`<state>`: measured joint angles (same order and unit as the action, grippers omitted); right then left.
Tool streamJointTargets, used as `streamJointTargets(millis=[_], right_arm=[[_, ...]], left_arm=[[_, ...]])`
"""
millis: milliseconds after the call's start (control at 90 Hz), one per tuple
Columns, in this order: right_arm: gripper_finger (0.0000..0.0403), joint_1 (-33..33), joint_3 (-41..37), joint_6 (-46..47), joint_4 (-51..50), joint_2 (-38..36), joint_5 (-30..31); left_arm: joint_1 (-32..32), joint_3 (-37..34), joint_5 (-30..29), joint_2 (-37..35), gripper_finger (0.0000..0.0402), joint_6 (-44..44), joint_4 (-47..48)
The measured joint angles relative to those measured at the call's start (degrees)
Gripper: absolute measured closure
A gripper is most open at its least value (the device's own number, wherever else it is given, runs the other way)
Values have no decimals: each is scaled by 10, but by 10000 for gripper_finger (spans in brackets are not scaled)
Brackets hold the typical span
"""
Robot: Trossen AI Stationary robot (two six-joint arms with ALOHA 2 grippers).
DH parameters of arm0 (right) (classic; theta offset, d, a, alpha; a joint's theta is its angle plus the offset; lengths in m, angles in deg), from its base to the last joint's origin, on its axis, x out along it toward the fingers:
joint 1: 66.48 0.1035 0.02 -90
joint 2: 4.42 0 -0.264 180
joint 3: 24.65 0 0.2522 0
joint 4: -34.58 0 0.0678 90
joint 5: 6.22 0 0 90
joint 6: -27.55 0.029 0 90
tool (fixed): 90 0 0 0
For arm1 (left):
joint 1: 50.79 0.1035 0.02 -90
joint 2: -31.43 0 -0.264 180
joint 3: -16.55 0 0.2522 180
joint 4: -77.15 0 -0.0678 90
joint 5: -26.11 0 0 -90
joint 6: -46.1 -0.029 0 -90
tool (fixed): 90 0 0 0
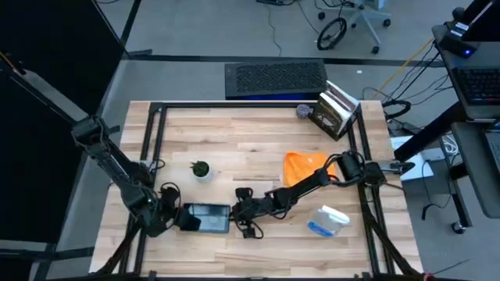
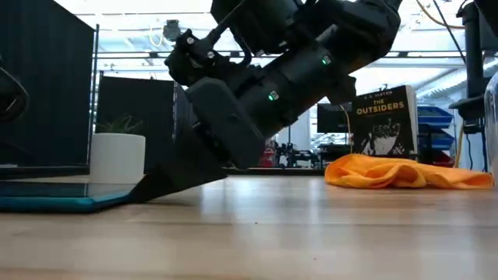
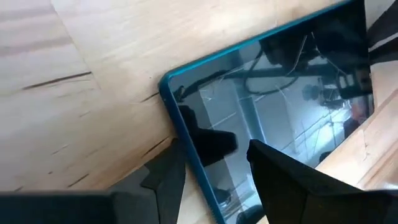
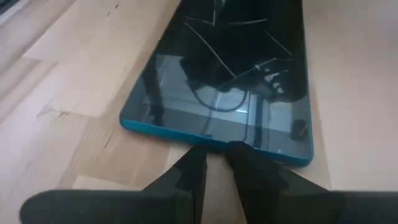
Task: Apply microfiber cloth
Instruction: Spray the blue tablet with the transparent spray bottle
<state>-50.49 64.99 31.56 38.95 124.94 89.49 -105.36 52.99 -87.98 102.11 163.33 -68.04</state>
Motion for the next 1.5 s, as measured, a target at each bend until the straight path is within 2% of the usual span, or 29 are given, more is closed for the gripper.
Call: streamJointTargets(millis=[211,600,889,1078,1178,1356,1500], right_arm=[[339,1,0,-1,0,0,14],[339,4,0,-19,3,0,31],[339,23,-1,-89,8,-9,61],[339,22,3,-92,25,-12,113],[339,27,1,-92,20,-12,118],[339,20,1,-91,-2,-13,118],[339,29,1,-73,-76,-64,106]], left_arm=[[-1,-1,-33,1,240,-6,-13],[0,0,-42,-4,240,-8,-18],[1,4,-57,-7,240,-7,-25],[2,11,-126,-16,241,-29,-88],[4,11,-116,-15,241,-51,-113],[3,10,-97,-10,241,-51,-96],[3,10,-92,-10,241,-68,-101]])
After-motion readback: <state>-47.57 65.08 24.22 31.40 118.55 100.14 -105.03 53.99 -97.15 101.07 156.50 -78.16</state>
